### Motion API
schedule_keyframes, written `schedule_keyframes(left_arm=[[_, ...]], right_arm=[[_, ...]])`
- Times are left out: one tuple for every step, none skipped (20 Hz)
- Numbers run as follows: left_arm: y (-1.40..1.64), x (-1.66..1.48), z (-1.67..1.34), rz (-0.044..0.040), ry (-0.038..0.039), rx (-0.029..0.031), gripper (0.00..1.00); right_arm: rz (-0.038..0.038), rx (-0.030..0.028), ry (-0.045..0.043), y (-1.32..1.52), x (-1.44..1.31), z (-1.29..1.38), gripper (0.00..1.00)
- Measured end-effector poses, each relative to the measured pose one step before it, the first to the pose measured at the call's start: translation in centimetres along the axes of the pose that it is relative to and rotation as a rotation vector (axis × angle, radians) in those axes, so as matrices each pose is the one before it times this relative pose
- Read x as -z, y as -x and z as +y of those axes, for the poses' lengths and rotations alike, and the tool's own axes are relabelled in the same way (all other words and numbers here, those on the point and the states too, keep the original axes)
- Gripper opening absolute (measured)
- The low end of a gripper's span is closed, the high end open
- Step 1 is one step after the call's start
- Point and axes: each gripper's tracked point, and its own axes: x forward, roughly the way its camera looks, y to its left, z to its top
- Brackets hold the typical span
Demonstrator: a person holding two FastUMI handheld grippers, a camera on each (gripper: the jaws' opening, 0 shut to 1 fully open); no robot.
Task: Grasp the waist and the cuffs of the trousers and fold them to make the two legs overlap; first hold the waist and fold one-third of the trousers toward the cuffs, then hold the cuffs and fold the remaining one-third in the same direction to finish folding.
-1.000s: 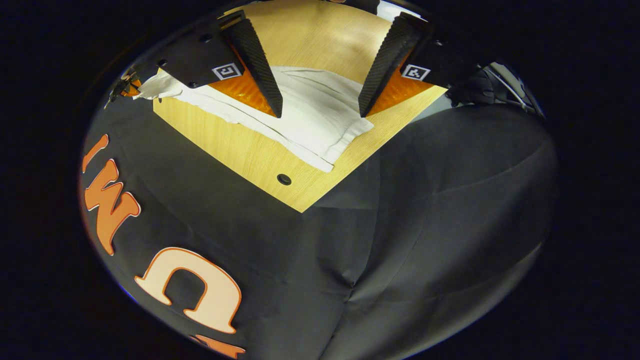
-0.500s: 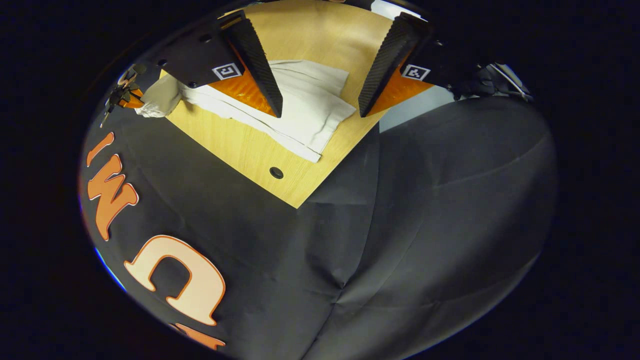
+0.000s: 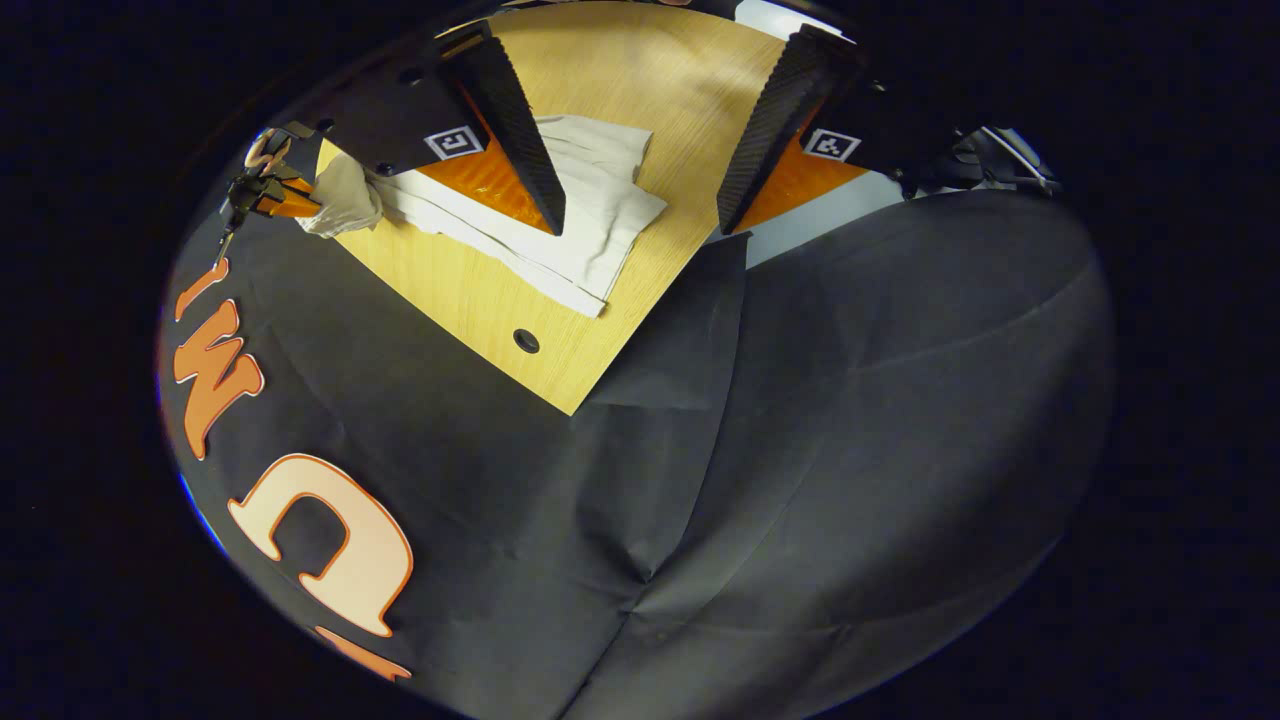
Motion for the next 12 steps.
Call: schedule_keyframes(left_arm=[[-0.051, 0.104, -0.057, 0.00608, 0.00636, -0.00206, 1.0], [0.02, 0.113, -0.09, 0.00721, 0.00872, -0.00212, 1.0], [0.052, 0.046, -0.011, 0.00896, 0.00859, 0.00065, 1.0], [0.028, 0.093, 0.024, 0.00883, 0.0086, -0.00061, 1.0], [0.014, 0.075, -0.037, 0.0085, 0.00593, -0.00164, 1.0], [-0.044, 0.157, -0.008, 0.00892, 0.00348, -0.00081, 1.0], [-0.019, 0.044, -0.057, 0.00516, 0.0024, -0.00215, 1.0], [-0.044, 0.077, 0.05, 0.00401, 0.00144, -0.00351, 1.0], [0.009, 0.02, -0.12, 0.00444, 0.00317, 0.00069, 1.0], [-0.008, 0.077, -0.029, 0.00359, 0.0074, 0.00206, 1.0], [-0.015, 0.065, -0.201, 0.00387, 0.01017, 0.0067, 1.0], [-0.06, 0.136, -0.051, 0.0061, 0.01215, 0.00652, 1.0]], right_arm=[[0.02836, 0.01721, 0.01813, 0.165, 0.079, -0.209, 0.05], [0.04594, 0.01864, 0.00573, 0.24, 0.255, -0.04, 0.05], [0.04399, 0.01327, 0.00519, 0.214, 0.237, -0.021, 0.05], [0.02512, 0.00617, 0.01866, 0.038, -0.256, -0.08, 0.06], [0.0147, 0.00985, 0.0258, 0.298, -0.528, -0.244, 0.07], [0.0111, 0.00788, 0.02139, 0.452, -0.43, -0.137, 0.09], [0.01769, -0.00711, 0.0041, 0.482, -0.424, -0.022, 0.1], [0.02944, -0.01907, -0.00734, 0.454, -0.23, 0.149, 0.16], [0.04793, -0.01611, -0.01962, 0.626, -0.119, -0.124, 0.21], [0.03476, -0.02853, -0.01543, 0.339, -0.024, -0.226, 0.37], [0.00899, -0.01835, -0.00536, 0.655, -0.112, -0.324, 0.47], [0.00542, -0.00179, 0.00916, 0.085, -0.179, -0.699, 0.56]])
